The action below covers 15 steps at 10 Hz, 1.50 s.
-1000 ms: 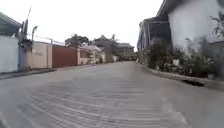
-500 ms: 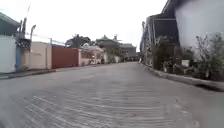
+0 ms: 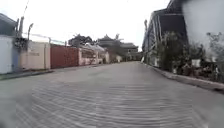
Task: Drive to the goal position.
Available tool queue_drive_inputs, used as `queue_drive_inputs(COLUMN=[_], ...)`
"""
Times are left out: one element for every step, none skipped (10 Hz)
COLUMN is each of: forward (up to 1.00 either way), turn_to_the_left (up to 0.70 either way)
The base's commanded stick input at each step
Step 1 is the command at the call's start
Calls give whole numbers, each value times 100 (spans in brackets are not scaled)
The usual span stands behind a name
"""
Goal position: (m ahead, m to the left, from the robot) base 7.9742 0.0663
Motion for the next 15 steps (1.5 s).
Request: queue_drive_inputs(forward=[100, 100, 100, 100, 100, 100, 100, 100, 100, 100, 100, 100, 100, 100, 100], turn_to_the_left=[1, 1, 1, 1, 1, 1, 1, 1, 1, 1, 1, 1, 1, 1, 1])
